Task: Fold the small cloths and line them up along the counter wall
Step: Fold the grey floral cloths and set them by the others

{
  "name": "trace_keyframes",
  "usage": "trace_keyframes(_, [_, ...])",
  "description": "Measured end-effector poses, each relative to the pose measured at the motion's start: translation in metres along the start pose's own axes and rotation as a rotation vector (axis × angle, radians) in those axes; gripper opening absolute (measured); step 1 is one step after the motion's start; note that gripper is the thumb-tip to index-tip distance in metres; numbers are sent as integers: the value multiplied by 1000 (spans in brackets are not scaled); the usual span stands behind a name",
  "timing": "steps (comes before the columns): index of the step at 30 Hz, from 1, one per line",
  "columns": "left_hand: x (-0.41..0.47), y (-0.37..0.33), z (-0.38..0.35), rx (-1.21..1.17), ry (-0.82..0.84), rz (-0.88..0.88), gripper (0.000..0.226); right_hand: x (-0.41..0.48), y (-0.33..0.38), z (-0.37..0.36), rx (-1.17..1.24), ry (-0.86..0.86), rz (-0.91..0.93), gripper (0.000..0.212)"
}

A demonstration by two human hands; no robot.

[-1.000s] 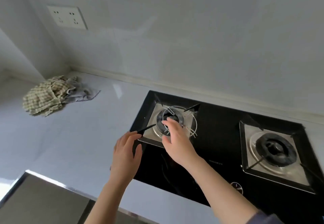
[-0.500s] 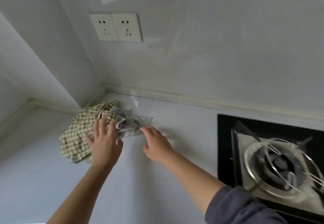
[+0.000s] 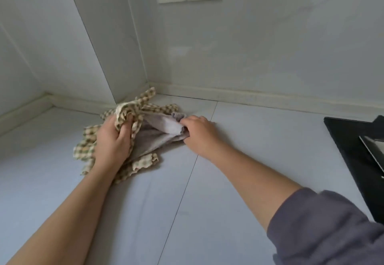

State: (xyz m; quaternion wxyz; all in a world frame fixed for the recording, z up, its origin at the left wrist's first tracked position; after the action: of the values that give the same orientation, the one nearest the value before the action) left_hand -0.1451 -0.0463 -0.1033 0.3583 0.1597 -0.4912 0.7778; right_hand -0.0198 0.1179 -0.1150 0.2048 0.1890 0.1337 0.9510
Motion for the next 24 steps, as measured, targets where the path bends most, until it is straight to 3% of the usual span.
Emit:
trace_keyframes(4, [-11,-20,20,-167,-171,55,23,-59,-11,27,2,-52,-90,18])
trace_keyframes(7, [-29,-31,36,-33,-139,-103,23,-116,-21,50,10,-76,-177,19])
trace_keyframes(11, [-59,-24,43,441,120,-195,41,-186,-28,79,-142,-73,-302,25])
trace_keyframes(14, [-76,-31,44,591,286,-276,26,-219,-24,84,-262,-81,-370,32])
trace_keyframes(17, [-84,-50,45,559,311,-476,32,-230,-15,80,-324,-114,-376,36])
trace_keyframes(20, [-98,-70,40,416,486,-717,44,-229,-8,81,-359,-111,-322,41])
trace_keyframes(22, [-104,-73,29,399,601,-658,55,-228,-7,82,-297,-85,-304,43])
trace_keyframes(24, [-101,-65,16,440,595,-475,49,-228,-5,82,-233,-55,-291,44])
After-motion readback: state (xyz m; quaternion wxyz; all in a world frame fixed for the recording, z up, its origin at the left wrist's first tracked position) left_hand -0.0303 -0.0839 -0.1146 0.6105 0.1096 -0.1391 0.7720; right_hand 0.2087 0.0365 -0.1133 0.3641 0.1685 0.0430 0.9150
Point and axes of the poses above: each hand's wrist, its own x-axis towards the middle knuckle, its own z-axis out of the back of the hand, y = z × x, the point moved 1 cm from there along x, towards the middle knuckle, and after that the axes turned 3 degrees about -x, right-handed, at the moved point
